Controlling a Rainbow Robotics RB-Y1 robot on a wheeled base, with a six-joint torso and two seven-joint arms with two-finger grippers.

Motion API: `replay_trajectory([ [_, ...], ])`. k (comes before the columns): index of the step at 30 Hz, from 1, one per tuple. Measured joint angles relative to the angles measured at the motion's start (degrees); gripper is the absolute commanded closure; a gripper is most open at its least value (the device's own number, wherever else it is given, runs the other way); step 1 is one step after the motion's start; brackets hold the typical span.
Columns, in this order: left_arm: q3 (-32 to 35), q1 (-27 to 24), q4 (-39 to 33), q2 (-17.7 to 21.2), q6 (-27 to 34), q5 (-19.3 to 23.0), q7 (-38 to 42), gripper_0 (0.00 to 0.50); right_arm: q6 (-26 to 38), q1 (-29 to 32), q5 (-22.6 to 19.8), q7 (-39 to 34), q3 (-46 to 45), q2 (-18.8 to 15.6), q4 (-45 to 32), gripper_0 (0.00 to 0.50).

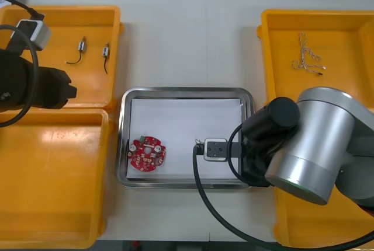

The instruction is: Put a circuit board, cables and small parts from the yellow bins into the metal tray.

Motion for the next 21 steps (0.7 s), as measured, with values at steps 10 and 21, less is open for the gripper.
replay_trajectory([
  [10,4.93,3.63,0.02,0.81,0.00,0.08,-3.78,0.000,-5.81,-2.88,3.79,0.00,7.50,3.44,8.77,0.500],
  [21,6.67,4.07,3.56,0.92,0.00,0.08,-3.80,0.000,-8.25,-3.36,4.63,-0.02,10.23,5.33,11.69,0.367],
])
